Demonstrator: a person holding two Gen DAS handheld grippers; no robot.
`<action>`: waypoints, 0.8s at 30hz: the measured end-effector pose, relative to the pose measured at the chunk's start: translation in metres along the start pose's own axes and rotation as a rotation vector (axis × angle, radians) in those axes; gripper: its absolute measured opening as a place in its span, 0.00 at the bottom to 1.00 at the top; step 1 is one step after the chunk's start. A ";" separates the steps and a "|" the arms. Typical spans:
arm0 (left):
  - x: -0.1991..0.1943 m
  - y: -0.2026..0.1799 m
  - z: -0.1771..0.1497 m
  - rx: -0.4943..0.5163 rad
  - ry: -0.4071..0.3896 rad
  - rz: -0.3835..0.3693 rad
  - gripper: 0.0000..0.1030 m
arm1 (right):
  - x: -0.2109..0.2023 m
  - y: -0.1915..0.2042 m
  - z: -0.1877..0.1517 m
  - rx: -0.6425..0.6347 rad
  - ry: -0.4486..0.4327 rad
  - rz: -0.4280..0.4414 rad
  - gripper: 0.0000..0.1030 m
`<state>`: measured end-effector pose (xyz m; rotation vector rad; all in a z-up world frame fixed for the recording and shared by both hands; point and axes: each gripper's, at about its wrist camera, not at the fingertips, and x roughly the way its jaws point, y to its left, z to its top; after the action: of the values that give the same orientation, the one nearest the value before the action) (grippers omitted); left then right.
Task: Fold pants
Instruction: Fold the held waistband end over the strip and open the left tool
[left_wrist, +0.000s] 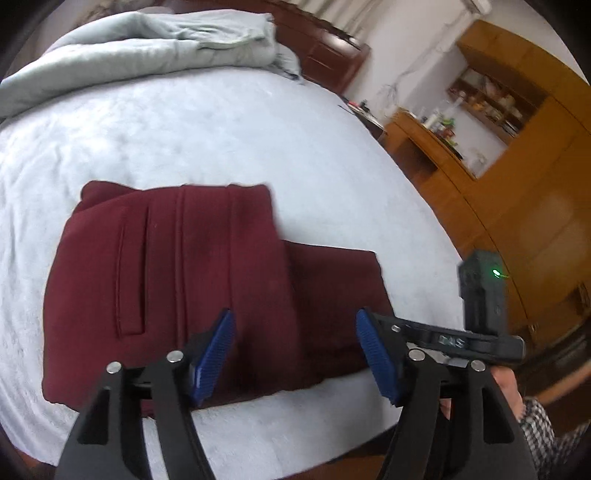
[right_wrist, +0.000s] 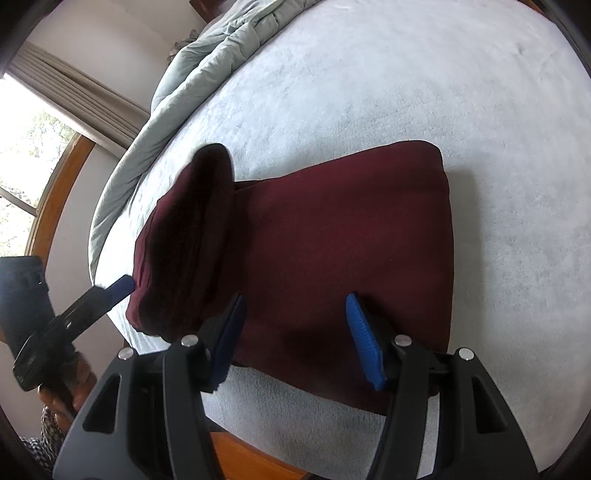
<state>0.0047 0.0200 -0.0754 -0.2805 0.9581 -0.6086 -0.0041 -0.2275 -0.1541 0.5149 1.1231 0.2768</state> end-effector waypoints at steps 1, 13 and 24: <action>0.001 -0.001 -0.001 0.007 0.004 -0.001 0.67 | 0.000 -0.001 0.000 -0.001 -0.001 0.001 0.55; 0.008 0.020 -0.001 -0.029 0.082 -0.010 0.64 | 0.001 0.003 0.005 -0.007 0.016 -0.013 0.57; -0.026 0.104 0.009 -0.199 0.096 0.353 0.74 | 0.008 0.062 0.015 -0.030 0.075 0.129 0.83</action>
<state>0.0383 0.1185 -0.1023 -0.2522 1.1323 -0.2042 0.0160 -0.1750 -0.1228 0.5552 1.1588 0.4277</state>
